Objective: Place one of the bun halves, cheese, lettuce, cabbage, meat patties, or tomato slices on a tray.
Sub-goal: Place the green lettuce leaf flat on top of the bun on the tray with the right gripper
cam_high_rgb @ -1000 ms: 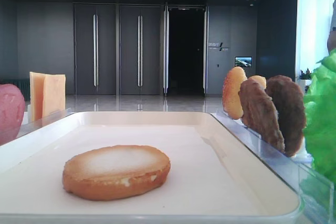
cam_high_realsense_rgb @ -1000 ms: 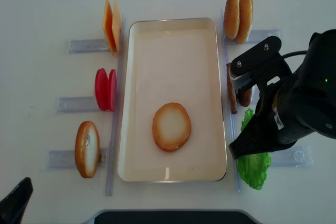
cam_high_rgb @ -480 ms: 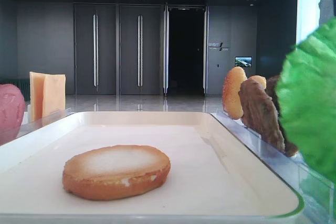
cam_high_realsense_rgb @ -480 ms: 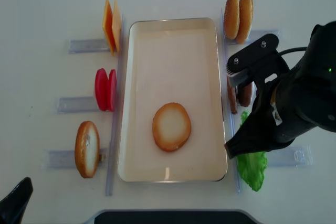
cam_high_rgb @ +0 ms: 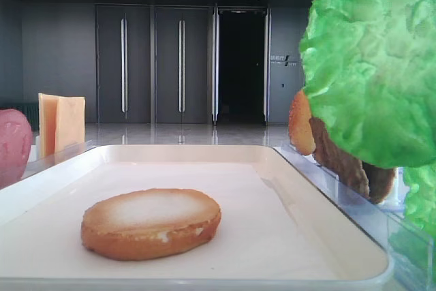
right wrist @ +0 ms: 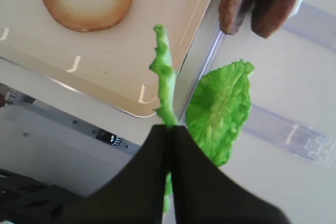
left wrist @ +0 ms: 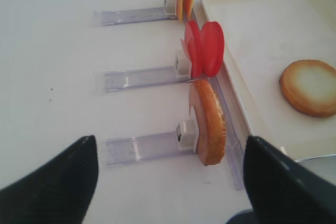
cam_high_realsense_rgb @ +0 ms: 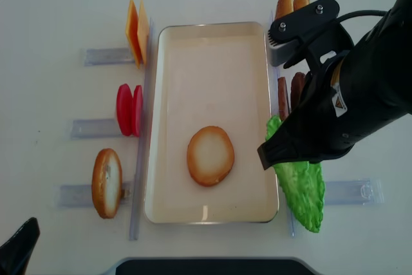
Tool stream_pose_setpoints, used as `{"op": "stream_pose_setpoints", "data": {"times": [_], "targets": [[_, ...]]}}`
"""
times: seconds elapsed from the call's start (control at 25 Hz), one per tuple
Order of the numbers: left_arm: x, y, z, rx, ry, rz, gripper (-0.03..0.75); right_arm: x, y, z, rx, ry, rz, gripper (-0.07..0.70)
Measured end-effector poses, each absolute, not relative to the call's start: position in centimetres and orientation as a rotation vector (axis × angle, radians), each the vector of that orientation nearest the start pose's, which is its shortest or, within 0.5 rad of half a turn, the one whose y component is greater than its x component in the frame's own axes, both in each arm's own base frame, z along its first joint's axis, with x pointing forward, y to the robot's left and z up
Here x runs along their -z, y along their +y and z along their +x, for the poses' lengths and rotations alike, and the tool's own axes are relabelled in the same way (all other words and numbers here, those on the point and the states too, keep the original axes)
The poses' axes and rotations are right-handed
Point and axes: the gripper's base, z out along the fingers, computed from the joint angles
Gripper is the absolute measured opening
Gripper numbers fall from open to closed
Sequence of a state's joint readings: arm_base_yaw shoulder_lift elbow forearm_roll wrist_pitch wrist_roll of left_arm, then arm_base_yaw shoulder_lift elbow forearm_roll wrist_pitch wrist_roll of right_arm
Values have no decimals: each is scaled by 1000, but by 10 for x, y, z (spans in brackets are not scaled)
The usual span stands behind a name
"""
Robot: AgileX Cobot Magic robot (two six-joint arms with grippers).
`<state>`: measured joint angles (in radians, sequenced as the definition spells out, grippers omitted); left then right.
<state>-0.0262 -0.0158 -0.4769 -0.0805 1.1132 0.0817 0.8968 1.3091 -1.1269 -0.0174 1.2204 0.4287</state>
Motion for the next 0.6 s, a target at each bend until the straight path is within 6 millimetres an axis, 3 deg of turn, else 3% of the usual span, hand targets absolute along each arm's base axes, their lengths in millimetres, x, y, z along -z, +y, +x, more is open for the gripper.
{"op": "stream_pose_setpoints", "data": {"times": [0.32,0.6], "targets": [[-267,-6,-7,64,2098,119,652,-323,205,154,-499,2705,-662,21],[-267,-6,-7,65,2099,108,653,-322,215,158,-645,2610,-616,21]]}}
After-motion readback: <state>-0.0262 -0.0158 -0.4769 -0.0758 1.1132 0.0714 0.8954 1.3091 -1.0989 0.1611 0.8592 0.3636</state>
